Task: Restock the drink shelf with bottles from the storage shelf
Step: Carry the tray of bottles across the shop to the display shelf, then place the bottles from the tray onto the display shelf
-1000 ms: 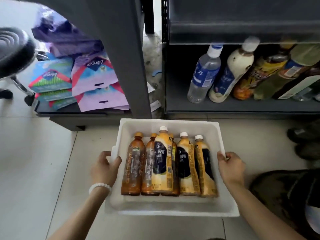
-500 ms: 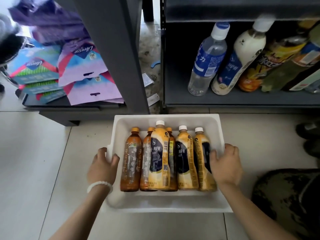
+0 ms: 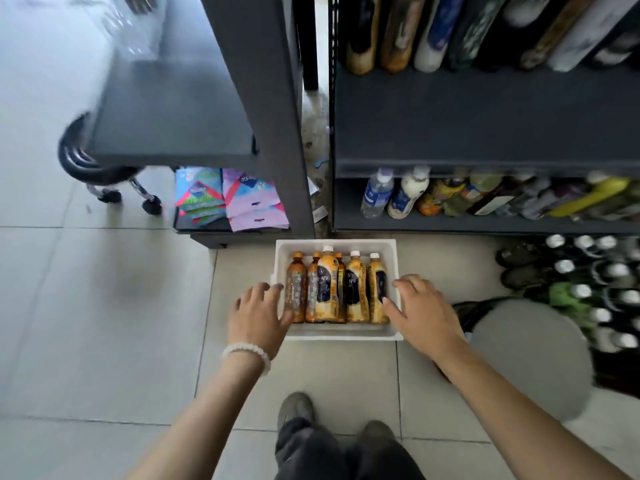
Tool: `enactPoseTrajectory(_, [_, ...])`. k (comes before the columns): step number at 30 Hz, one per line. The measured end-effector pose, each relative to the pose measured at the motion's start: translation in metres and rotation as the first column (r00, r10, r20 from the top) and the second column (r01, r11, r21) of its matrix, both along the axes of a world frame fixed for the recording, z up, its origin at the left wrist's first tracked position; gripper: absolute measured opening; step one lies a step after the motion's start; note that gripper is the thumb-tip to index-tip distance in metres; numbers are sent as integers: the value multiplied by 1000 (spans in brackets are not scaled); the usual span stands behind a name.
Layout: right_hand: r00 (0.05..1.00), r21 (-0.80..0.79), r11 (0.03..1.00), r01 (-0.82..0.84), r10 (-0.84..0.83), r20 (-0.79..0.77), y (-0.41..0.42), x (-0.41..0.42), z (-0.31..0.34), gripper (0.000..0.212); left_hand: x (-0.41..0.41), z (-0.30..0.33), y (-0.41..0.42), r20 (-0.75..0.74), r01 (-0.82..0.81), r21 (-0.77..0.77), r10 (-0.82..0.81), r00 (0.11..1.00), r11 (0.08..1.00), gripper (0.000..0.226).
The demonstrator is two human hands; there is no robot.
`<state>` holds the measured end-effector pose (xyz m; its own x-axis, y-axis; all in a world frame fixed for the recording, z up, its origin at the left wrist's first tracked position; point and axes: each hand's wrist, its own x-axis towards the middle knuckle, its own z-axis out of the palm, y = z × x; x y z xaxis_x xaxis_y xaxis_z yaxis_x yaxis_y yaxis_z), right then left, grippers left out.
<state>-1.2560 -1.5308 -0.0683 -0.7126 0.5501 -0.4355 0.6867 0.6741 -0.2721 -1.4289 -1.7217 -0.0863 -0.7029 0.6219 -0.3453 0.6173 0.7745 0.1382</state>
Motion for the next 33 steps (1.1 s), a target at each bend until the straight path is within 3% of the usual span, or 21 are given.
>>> enactPoseTrajectory(3, [999, -4, 999, -49, 49, 5, -8, 16, 100, 46, 23, 99, 7, 30, -28, 40, 27, 999, 999, 41])
enactPoseTrajectory(7, [994, -11, 994, -109, 109, 15, -18, 54, 186, 49, 71, 193, 12, 20, -110, 92, 109, 994, 990, 38])
enactPoseTrajectory(13, [957, 29, 961, -274, 276, -94, 8, 97, 268, 45, 152, 255, 28, 10, -254, 153, 256, 967, 955, 35])
enactPoseTrajectory(19, [896, 160, 888, -431, 443, -42, 52, 116, 313, 44, 213, 285, 44, 19, -423, 202, 428, 904, 883, 38])
enactPoseTrajectory(25, [857, 183, 841, -509, 514, 18, 75, 99, 321, 43, 228, 302, 43, 112, -617, 302, 616, 780, 727, 39])
enactPoseTrajectory(29, [902, 147, 894, -423, 432, -30, 82, 64, 325, 42, 193, 308, 45, 141, -671, 294, 664, 735, 680, 36])
enactPoseTrajectory(33, [917, 128, 928, -350, 367, -154, 76, 27, 336, 37, 162, 327, 46, 118, -652, 324, 655, 747, 685, 35])
